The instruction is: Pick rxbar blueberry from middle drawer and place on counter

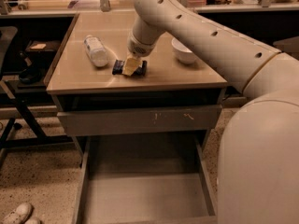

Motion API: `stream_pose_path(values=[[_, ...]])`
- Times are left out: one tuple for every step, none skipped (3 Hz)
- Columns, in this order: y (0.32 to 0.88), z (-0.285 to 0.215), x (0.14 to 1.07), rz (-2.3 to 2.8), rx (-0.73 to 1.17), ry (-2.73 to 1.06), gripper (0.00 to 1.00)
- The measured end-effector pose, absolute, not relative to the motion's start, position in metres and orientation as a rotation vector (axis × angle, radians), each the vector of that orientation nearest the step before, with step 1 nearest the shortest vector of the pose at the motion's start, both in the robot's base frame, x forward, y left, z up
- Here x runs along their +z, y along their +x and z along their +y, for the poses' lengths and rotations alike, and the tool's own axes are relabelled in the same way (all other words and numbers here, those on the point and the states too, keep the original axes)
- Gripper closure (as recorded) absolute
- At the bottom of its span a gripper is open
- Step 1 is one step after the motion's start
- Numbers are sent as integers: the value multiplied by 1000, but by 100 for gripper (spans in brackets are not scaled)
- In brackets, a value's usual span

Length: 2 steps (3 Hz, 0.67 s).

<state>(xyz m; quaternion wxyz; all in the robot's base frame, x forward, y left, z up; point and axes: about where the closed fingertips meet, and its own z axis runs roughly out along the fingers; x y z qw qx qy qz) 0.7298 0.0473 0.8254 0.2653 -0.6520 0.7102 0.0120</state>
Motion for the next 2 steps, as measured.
stream_pose_path(values=[[730,47,825,1918,32,-1762,58],[730,47,825,1918,32,-1762,35]])
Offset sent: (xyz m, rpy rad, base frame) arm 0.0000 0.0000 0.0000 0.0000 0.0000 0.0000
